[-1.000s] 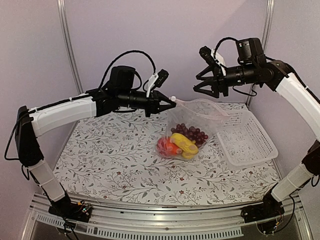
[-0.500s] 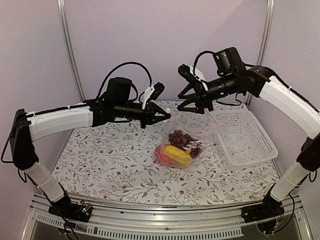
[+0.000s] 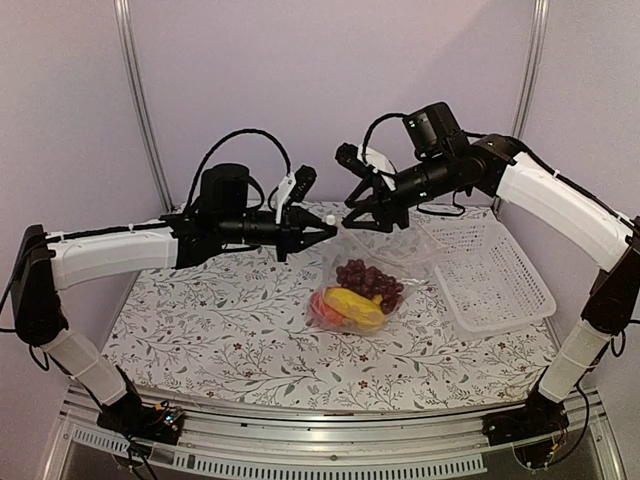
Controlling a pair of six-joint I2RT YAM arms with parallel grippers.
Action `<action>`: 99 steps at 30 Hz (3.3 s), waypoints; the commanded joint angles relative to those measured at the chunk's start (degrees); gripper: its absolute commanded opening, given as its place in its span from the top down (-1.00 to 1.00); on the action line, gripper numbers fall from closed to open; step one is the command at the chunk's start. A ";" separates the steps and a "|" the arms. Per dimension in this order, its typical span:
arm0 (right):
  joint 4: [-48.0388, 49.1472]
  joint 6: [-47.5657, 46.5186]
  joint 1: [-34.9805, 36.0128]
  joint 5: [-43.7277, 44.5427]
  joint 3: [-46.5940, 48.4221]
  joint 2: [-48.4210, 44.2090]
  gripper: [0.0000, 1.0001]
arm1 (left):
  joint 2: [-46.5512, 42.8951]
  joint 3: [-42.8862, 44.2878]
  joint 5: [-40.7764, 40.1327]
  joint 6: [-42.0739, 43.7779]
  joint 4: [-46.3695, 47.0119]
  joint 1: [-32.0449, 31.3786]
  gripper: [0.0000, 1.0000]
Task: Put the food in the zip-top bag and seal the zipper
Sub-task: Pass from the left arm to the right, then hold the zipper from the zipper food storage bag, then zip the zipper on the zipper food storage bag.
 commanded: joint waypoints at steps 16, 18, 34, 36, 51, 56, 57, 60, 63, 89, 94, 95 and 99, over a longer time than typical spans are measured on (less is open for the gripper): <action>-1.35 -0.57 3.80 3.21 5.39 3.42 0.35 | -2.86 -1.69 0.35 -1.43 5.70 -0.74 1.00; -1.47 -0.50 3.80 3.24 5.66 3.76 0.37 | -2.92 -1.66 0.24 -1.18 5.59 -0.85 1.00; -2.78 0.22 3.80 2.52 7.54 5.53 1.00 | -3.47 -2.01 -0.52 -0.67 4.23 -1.10 1.00; -3.06 0.14 3.81 2.60 7.65 5.49 1.00 | -3.58 -2.01 -0.97 -0.62 4.07 -1.12 0.96; -4.65 0.97 3.80 1.86 9.38 5.44 1.00 | -4.68 -3.39 -3.23 1.40 4.18 -1.07 0.92; -4.94 1.03 3.80 2.10 9.38 5.46 1.00 | -4.99 -3.83 -4.13 1.89 3.88 -1.08 1.00; -5.18 0.89 3.80 2.36 9.34 5.48 1.00 | -5.04 -3.98 -4.42 2.06 3.87 -1.00 1.00; -6.70 0.52 3.80 3.42 9.82 5.53 1.00 | -5.42 -4.48 -6.29 2.48 3.90 -0.97 1.00; -8.61 -0.25 3.72 5.45 10.39 5.91 1.00 | -6.39 -5.30 -8.55 2.72 4.24 -0.52 1.00; -12.36 0.79 -6.70 8.63 1.12 0.99 1.00 | -13.71 -14.63 -11.75 1.05 8.03 8.67 1.00; -13.39 0.42 -8.76 8.11 -0.95 -0.67 1.00 | -13.85 -15.08 -11.58 0.80 8.24 9.35 1.00; -13.49 0.36 -9.13 8.15 -1.29 -1.02 1.00 | -13.89 -15.17 -11.60 0.76 8.32 9.45 1.00; -14.66 -0.12 -10.39 8.33 -2.05 -2.01 1.00 | -14.23 -15.44 -11.61 0.78 8.24 9.89 1.00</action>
